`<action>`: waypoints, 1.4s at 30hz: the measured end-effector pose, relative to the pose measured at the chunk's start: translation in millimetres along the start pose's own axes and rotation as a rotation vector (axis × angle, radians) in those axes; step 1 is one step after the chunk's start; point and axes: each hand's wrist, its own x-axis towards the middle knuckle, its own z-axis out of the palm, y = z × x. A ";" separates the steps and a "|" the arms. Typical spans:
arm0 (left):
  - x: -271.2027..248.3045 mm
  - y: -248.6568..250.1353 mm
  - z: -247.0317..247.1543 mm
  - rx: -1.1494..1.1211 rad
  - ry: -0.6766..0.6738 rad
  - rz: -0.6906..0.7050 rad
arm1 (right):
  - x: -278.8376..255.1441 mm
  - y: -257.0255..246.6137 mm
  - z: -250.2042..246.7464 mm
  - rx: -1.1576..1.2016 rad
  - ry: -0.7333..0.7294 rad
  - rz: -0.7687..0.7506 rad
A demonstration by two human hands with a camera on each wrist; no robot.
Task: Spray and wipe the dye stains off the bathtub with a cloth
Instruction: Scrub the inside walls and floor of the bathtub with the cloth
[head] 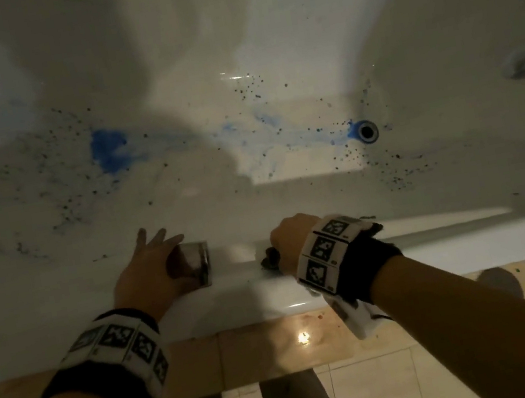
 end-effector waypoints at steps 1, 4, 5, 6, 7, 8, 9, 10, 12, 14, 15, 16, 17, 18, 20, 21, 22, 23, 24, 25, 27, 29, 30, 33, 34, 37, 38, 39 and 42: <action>1.1 -0.8 1.2 0.000 0.005 0.004 | 9.3 -13.4 -2.5 0.015 0.008 -0.030; 2.8 -5.1 2.9 0.005 0.006 0.001 | 36.8 -34.2 -14.8 0.075 -0.019 -0.030; 3.7 -6.5 2.2 0.003 0.003 0.002 | 41.8 -31.1 -24.2 0.118 -0.017 -0.013; 4.2 -7.3 1.0 0.001 0.000 0.005 | 42.0 -25.0 -36.5 0.150 -0.011 0.006; 4.2 -8.5 0.1 0.001 0.000 0.007 | 38.3 -17.1 -49.3 0.169 0.005 0.019; 4.2 -9.0 -0.9 0.003 0.004 0.007 | 32.1 -8.3 -62.0 0.151 0.027 0.012; 4.0 -9.6 -1.3 0.005 0.010 0.007 | 22.9 -2.2 -74.5 0.115 0.064 -0.007; 4.0 -10.4 -1.1 0.003 0.018 0.008 | 13.2 1.7 -82.0 0.085 0.094 -0.029; 3.9 -11.7 -0.2 -0.013 0.023 0.008 | -9.7 3.4 -80.1 0.053 0.044 -0.105; 3.1 -12.0 0.1 -0.027 0.014 0.006 | -30.2 -3.2 -59.3 0.046 -0.105 -0.177; 2.7 -12.1 -0.2 -0.030 0.010 0.004 | -36.4 -7.4 -45.6 -0.039 -0.165 -0.215; 2.4 -12.1 -0.7 -0.033 0.012 0.004 | -39.1 -11.5 -34.0 -0.170 -0.202 -0.270; 2.3 -12.1 -1.3 -0.036 0.018 0.006 | -37.3 -16.4 -23.5 -0.257 -0.220 -0.277; 2.3 -12.1 -1.9 -0.037 0.024 0.009 | -31.2 -19.8 -16.4 -0.306 -0.212 -0.270; 3.4 -12.1 -2.4 -0.038 0.023 0.013 | -14.0 -28.4 -13.9 -0.282 -0.192 -0.268; 4.1 -11.9 -2.0 -0.040 0.018 0.013 | -6.0 -33.3 -15.8 -0.234 -0.176 -0.264; 4.6 -11.6 -1.6 -0.041 0.017 0.012 | 2.0 -38.8 -18.4 -0.186 -0.153 -0.266; 5.2 -11.7 -1.3 -0.037 0.021 0.012 | 10.1 -44.5 -20.9 -0.142 -0.136 -0.276; 5.4 -12.3 -0.9 -0.028 0.030 0.014 | 16.8 -50.4 -24.5 -0.100 -0.123 -0.288; 5.6 -13.1 -0.5 -0.022 0.039 0.019 | 21.8 -55.8 -27.9 -0.060 -0.125 -0.292; 5.2 -14.5 0.8 -0.030 0.045 0.026 | 30.4 -53.8 -35.6 0.086 -0.145 -0.259; 4.2 -14.8 0.7 -0.041 0.045 0.028 | 35.6 -36.0 -50.0 0.289 -0.133 -0.127; 4.1 -14.9 0.1 -0.042 0.043 0.030 | 37.2 -23.4 -59.3 0.336 -0.078 -0.059; 3.6 -14.2 -1.2 -0.045 0.023 0.026 | 34.8 12.5 -82.8 0.209 0.071 0.070; 3.3 -14.0 -1.7 -0.045 0.018 0.026 | 31.4 21.5 -84.3 0.075 0.054 0.086; 2.2 -14.0 -2.3 -0.037 0.012 0.029 | 20.6 37.7 -62.3 -0.282 -0.119 0.161; 1.9 -14.3 -1.9 -0.039 0.011 0.031 | 16.5 37.7 -50.8 -0.346 -0.188 0.162; 1.7 -14.4 -1.4 -0.045 0.011 0.033 | 12.0 35.5 -39.7 -0.347 -0.252 0.146; 2.1 -14.6 -1.3 -0.065 0.029 0.038 | 3.3 15.4 -22.3 -0.275 -0.344 0.069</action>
